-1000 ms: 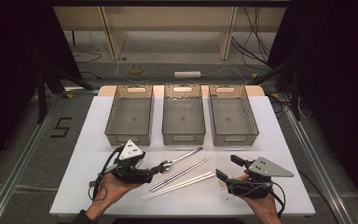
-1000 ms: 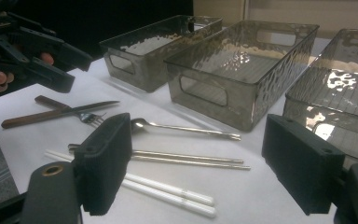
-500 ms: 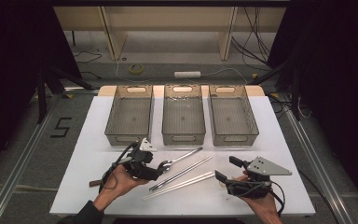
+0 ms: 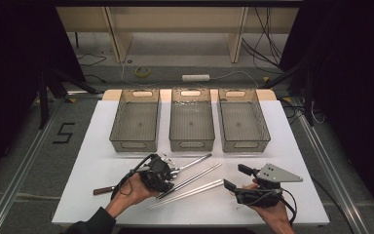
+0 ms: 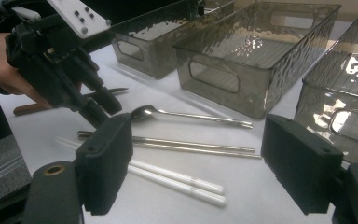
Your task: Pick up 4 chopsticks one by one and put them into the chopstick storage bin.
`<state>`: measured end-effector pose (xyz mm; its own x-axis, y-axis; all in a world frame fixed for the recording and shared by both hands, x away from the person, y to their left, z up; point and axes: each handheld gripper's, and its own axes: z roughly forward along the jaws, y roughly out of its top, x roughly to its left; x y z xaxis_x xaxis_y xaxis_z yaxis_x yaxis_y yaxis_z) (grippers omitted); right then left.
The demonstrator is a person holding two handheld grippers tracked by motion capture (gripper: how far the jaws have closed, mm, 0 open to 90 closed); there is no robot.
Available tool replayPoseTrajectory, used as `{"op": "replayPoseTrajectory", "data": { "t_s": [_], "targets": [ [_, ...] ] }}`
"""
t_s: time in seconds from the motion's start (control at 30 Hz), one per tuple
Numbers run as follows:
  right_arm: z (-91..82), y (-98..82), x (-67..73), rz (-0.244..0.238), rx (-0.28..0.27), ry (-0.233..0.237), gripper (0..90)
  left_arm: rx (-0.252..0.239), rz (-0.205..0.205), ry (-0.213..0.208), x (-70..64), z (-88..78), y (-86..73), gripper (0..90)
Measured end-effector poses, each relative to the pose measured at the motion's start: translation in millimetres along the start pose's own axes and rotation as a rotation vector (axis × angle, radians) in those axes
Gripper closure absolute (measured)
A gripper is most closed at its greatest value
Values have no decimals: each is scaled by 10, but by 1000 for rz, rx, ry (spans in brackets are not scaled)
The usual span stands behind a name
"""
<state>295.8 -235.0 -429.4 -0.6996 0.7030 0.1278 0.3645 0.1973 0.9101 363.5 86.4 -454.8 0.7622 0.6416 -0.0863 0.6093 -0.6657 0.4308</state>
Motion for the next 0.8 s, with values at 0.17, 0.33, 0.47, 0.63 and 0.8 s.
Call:
{"op": "replayPoseTrajectory", "data": {
  "t_s": [0.17,0.33,0.47,0.63,0.8],
  "targets": [
    [4,1,-1,2,3,5,262,23,18,-8,-13,19,5,682],
    [9,0,1,1,6,6,263,39,29,-19,-38,50,13,730],
    [11,-1,2,1,8,8,264,43,28,-18,-41,70,22,756],
    [13,-1,6,0,11,11,265,51,33,-18,-48,74,37,777],
    [13,0,7,1,11,12,266,60,36,-24,-65,83,47,778]
  ]
}}
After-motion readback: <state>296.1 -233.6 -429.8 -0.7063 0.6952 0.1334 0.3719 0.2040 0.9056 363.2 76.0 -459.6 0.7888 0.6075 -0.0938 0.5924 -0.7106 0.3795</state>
